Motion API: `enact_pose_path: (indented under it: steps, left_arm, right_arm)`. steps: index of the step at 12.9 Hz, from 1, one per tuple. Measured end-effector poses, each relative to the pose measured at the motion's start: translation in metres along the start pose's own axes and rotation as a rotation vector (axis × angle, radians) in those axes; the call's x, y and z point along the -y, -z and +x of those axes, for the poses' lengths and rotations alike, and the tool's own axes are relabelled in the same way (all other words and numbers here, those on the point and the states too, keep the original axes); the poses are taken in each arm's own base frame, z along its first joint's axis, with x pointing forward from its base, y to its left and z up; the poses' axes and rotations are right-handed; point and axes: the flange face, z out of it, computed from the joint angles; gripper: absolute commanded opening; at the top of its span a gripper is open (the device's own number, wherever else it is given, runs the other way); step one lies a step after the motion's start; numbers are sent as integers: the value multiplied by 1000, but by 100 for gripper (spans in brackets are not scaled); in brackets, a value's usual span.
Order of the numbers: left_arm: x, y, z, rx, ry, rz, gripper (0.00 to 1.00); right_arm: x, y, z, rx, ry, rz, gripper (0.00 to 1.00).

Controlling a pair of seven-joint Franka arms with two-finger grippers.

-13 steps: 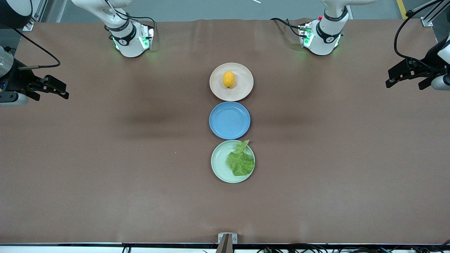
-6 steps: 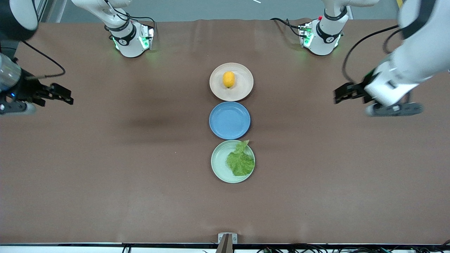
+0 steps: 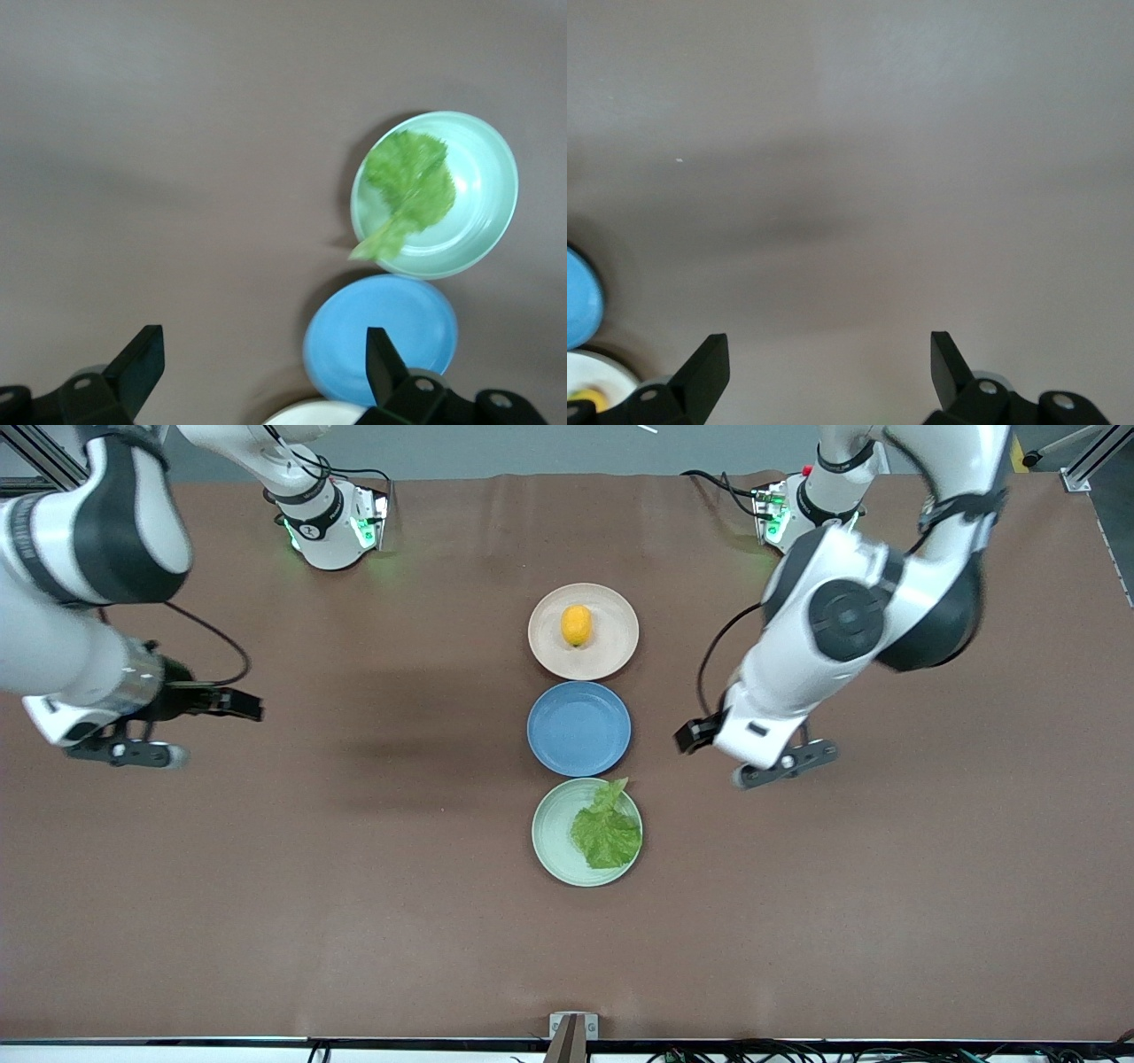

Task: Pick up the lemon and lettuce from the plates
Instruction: 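Reach the right gripper to the lemon while the left gripper reaches the lettuce, then close the right gripper on the lemon while the left gripper grasps the lettuce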

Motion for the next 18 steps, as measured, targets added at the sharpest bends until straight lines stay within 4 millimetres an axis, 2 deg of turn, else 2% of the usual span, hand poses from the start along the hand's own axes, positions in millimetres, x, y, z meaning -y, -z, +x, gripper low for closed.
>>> enact_pose_path:
  steps: [2, 5, 7, 9, 11, 13, 15, 18]
  left_arm:
    - [-25, -39, 0, -26, 78, -32, 100]
    - [-53, -92, 4, -77, 202, -115, 100]
    - [-66, -121, 9, -106, 291, -175, 100]
    - [-75, -143, 11, -121, 330, -212, 100]
    - [-81, -164, 6, -129, 331, -228, 100]
    - [-85, -186, 2, -135, 323, -237, 98]
    - [-86, -201, 1, -139, 318, -237, 86]
    - [-84, -212, 1, -136, 317, -223, 72]
  right_arm:
    - [60, -10, -35, 18, -23, 10, 100]
    - [124, -36, -81, -14, 4, 30, 100]
    - [176, -60, -116, -53, -2, 46, 100]
    - [237, -90, -167, -91, 32, 64, 100]
    - [285, -125, -213, -118, 54, 83, 100]
    - [319, -159, -246, -130, 61, 92, 100]
    - [345, -192, -275, -135, 62, 90, 100]
    - [369, -241, -305, -171, 64, 54, 100]
